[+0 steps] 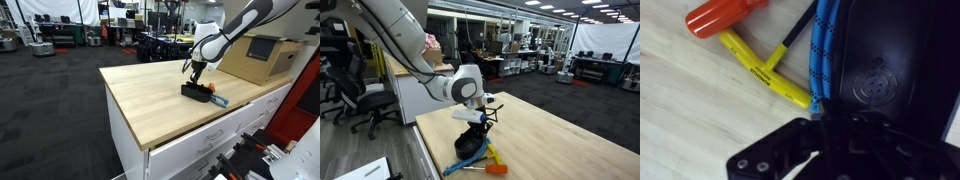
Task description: Push everything to the right using the black object
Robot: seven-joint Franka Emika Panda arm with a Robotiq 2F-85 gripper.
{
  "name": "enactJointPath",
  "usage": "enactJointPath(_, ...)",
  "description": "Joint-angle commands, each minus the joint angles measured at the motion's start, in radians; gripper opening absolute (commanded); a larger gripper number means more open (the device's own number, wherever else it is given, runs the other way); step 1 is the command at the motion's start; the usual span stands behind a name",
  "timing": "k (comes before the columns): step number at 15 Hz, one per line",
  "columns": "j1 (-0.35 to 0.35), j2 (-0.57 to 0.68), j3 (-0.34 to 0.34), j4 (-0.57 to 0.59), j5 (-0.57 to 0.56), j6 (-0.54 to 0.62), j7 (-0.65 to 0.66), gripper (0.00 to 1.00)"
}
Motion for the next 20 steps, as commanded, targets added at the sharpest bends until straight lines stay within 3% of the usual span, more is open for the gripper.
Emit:
enactJointPath(1, -0.009, 0.052, -0.008, -0.039, -0.122, 0.040, -0.020, 0.34)
enactJointPath(4, -0.008, 0.036, 0.004, -0.078, -0.112, 0.027, -0.007, 0.60)
enactJointPath(10, 0.014, -0.008, 0.038, -0.094, -0.018, -0.002, 0.046, 1.00)
enactJointPath(14, 0.030, -0.058, 0.059, -0.097, 0.052, -0.017, 0.123, 1.00)
enactJointPath(20, 0.045, -0.168, 0.066, -0.110, -0.003, -0.044, 0.339, 1.00)
